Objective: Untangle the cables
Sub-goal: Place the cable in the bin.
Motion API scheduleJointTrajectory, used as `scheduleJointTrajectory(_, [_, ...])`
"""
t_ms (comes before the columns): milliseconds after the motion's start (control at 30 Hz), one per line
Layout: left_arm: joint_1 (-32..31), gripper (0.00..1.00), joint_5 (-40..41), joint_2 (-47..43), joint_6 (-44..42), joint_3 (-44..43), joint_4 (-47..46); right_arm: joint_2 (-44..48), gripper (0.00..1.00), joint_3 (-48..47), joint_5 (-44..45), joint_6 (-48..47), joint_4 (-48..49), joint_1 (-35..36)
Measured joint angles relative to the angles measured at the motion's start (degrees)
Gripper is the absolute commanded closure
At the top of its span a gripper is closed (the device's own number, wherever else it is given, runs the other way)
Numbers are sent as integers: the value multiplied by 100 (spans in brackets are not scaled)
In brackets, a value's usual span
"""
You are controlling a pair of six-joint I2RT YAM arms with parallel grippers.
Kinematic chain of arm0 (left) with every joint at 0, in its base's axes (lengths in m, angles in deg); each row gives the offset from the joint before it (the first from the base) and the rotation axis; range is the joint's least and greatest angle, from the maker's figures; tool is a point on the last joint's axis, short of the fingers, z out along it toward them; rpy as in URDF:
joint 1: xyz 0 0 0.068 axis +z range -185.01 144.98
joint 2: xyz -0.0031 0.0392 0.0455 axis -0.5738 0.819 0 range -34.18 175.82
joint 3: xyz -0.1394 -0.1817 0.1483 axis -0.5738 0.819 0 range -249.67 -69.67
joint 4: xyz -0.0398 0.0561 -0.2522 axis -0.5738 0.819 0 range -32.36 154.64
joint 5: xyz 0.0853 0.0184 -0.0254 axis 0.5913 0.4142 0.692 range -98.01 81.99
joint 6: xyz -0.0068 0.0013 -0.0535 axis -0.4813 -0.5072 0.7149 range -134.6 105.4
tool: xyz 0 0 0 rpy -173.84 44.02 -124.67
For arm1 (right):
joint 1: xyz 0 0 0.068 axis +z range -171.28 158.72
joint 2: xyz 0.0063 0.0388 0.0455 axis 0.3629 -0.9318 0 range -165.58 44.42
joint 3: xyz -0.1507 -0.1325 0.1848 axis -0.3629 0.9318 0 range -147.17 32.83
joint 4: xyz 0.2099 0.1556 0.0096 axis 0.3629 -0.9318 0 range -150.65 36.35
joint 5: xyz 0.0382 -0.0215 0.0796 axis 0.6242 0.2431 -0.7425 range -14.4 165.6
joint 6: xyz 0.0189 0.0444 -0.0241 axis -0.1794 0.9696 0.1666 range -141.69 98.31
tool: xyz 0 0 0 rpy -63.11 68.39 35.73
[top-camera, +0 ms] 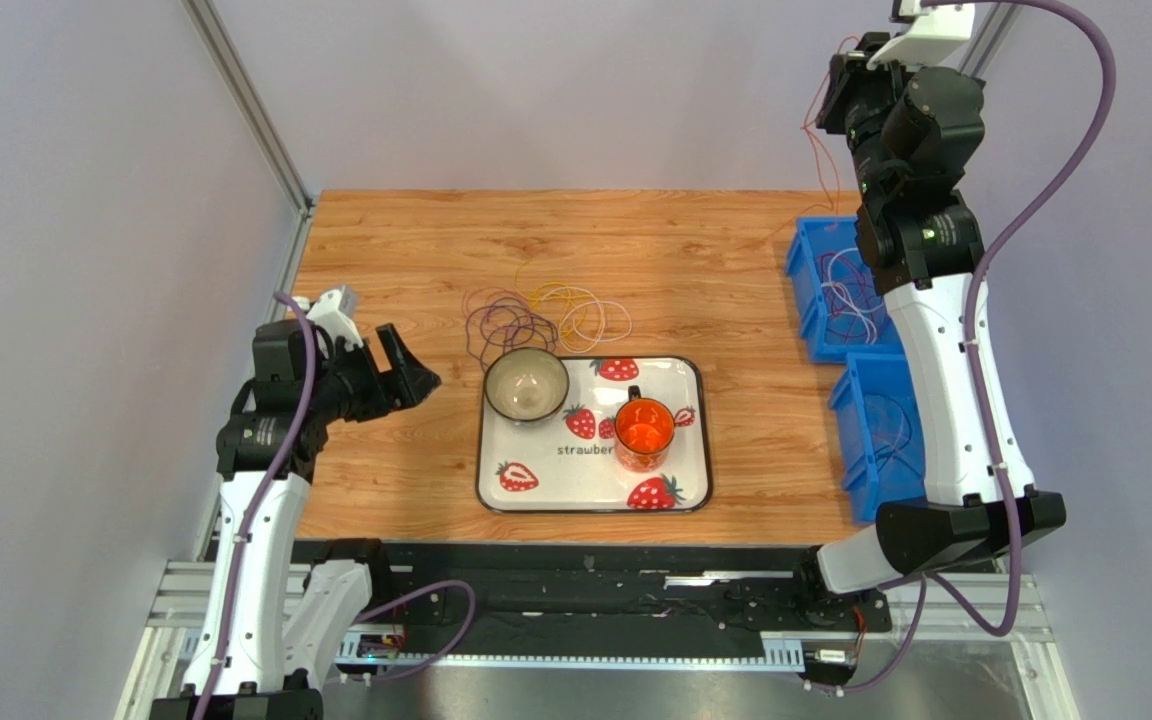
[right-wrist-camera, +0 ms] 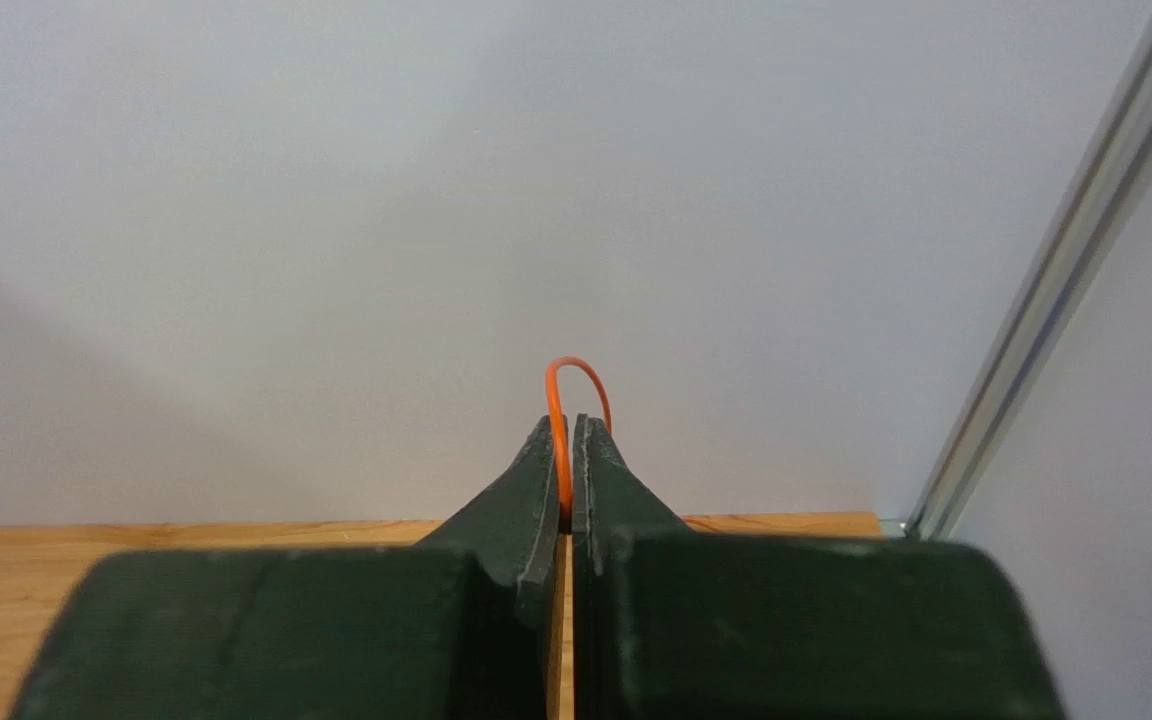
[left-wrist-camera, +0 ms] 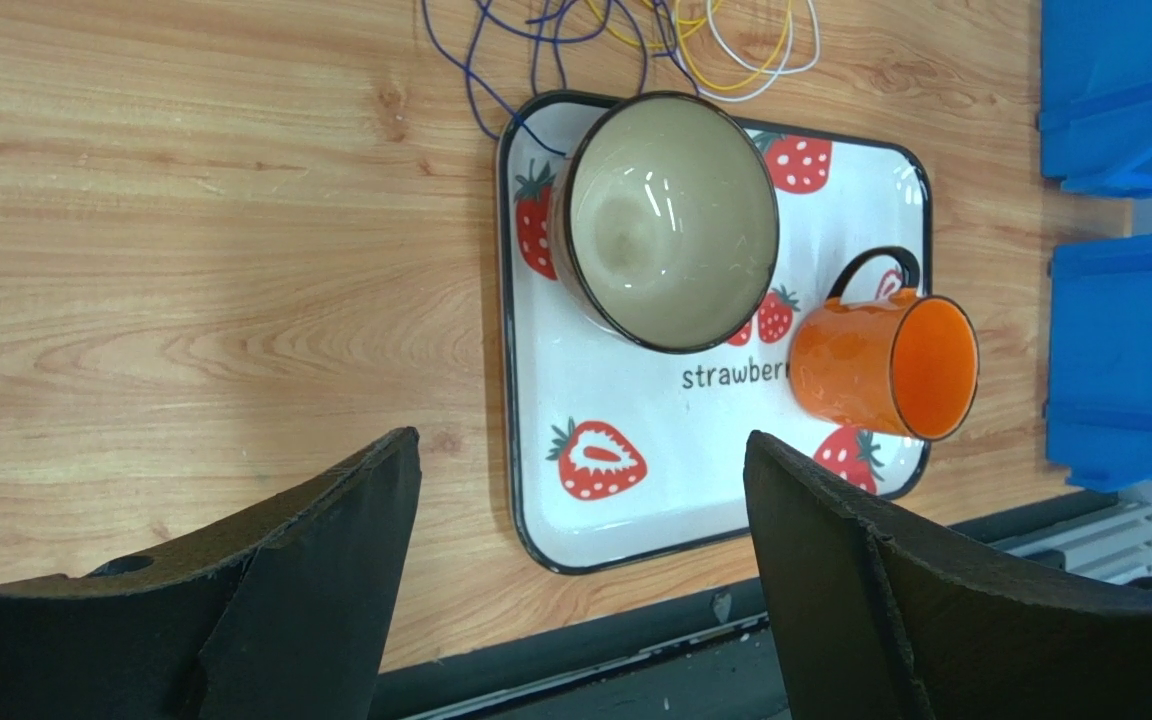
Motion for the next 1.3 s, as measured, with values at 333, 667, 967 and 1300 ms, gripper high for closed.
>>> scheduleJointTrajectory(333, [0, 15, 81, 131, -2, 33, -20, -103, 100, 83, 535, -138, -81, -358])
scheduleJointTrajectory(667, [-68, 15, 107, 212, -2, 33, -24, -400, 100, 44, 1016, 2, -258, -686])
scheduleJointTrajectory(967, [-105, 16, 190, 243, -2, 33, -24, -638, 100, -122, 1176, 306, -514, -1178])
scheduleJointTrajectory(1300, [-201, 16, 278, 243, 0, 33, -22, -826, 100, -142, 1408, 507, -723, -1587])
